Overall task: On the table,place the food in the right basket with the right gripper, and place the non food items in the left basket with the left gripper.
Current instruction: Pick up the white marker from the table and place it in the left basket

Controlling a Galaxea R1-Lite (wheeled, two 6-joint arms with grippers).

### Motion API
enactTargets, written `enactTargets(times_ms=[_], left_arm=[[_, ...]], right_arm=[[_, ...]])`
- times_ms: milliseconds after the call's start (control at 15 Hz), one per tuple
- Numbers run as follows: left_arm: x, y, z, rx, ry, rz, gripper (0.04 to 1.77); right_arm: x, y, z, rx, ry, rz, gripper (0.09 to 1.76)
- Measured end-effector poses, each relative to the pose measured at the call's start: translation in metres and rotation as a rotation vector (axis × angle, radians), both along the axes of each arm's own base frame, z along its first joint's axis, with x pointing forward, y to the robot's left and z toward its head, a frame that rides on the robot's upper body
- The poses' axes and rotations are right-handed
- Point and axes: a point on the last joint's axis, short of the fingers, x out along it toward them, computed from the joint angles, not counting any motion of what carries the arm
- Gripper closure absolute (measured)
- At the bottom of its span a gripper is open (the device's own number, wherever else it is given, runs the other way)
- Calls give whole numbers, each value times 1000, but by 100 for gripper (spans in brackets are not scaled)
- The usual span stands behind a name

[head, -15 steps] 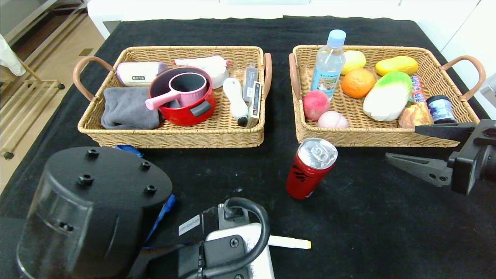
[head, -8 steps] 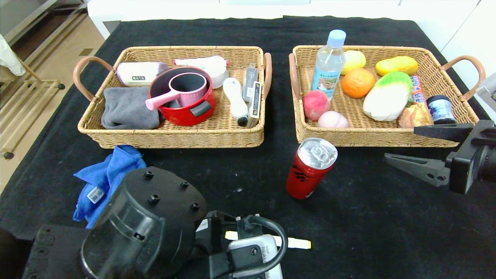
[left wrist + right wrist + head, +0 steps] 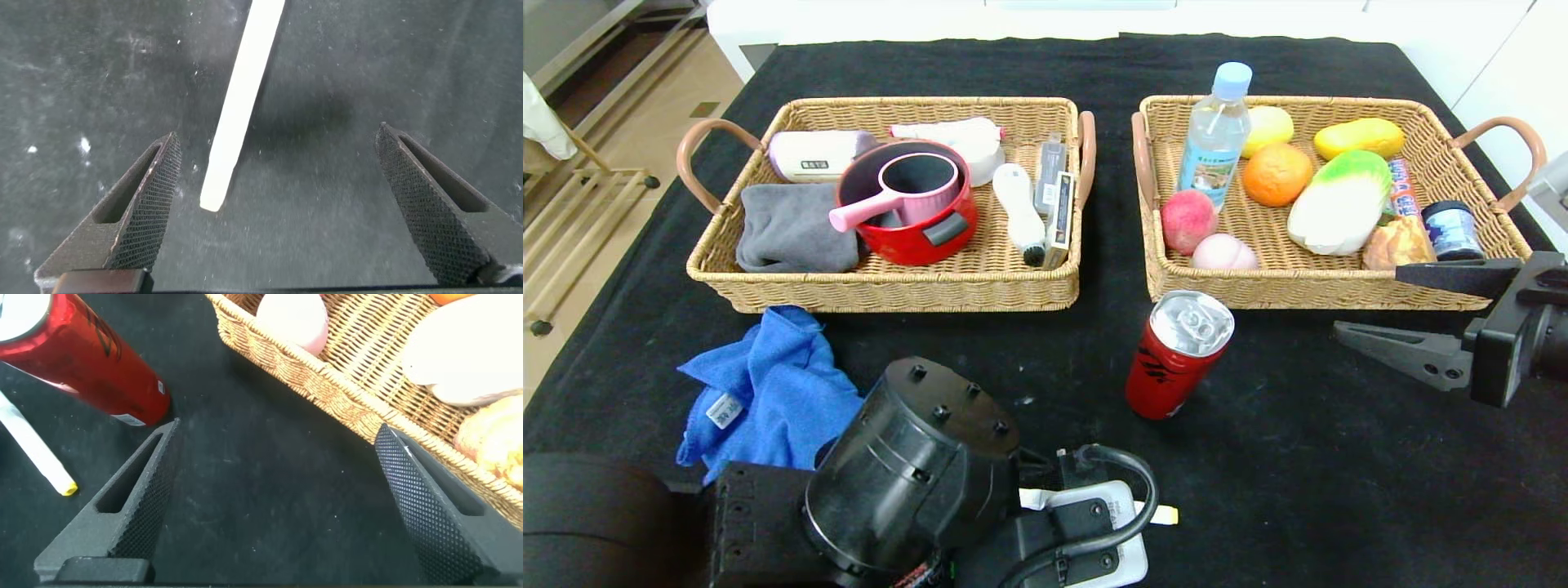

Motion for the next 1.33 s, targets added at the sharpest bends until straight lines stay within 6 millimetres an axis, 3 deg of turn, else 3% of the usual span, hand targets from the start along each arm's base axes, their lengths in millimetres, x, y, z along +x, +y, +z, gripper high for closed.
enactTargets(times_ms=[1333], left_arm=[[14,-7,-17,-15,33,4,9]], right_arm=[[2,-3,0,3,1,-3,14]])
